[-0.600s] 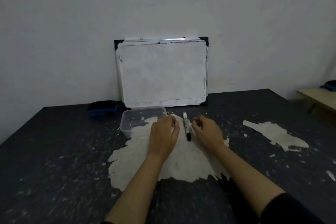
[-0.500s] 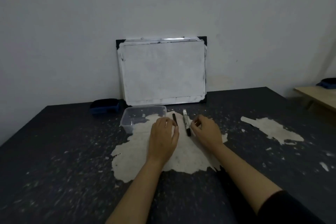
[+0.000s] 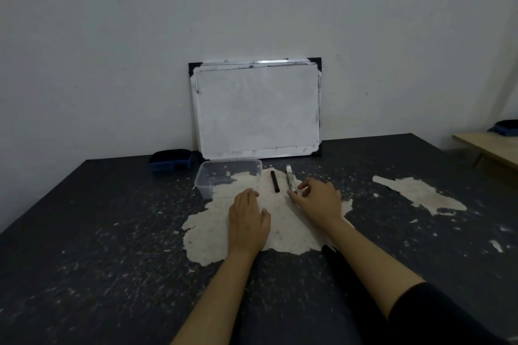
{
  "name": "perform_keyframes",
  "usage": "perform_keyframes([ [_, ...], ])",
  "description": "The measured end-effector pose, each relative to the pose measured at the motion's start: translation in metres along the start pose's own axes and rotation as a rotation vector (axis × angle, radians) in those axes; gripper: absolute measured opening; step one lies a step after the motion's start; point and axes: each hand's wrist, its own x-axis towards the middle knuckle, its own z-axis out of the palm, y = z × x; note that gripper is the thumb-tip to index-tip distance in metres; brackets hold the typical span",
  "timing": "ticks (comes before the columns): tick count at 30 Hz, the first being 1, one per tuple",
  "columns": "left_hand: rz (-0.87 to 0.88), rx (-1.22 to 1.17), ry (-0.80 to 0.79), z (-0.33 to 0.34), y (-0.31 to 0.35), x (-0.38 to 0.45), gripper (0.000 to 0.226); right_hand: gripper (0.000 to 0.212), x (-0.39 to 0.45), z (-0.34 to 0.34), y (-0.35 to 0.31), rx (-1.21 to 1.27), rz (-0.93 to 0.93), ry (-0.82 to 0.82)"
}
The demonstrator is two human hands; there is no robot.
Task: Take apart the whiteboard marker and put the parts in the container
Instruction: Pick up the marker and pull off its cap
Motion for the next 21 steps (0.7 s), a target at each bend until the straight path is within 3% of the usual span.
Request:
perform_keyframes([
  [8, -0.127, 0.012, -0.113, 0.009, -0.007, 0.001, 0.057, 0.064, 0.009, 0.007, -0.007, -0.090, 0.063, 0.004],
  [11, -0.136, 0.096, -0.247, 0.012, -0.011, -0.001, 0.073, 0.050, 0.007, 0.008, -0.006, -0.040, 0.070, 0.049],
  [16, -0.142, 0.161, -0.345, 0.013, -0.012, -0.002, 0.076, 0.031, 0.004, 0.004, 0.003, 0.051, 0.096, 0.089],
  [21, -0.145, 0.162, -0.334, 0.014, -0.013, -0.002, 0.076, 0.024, -0.007, -0.001, 0.016, 0.446, 0.077, 0.146],
])
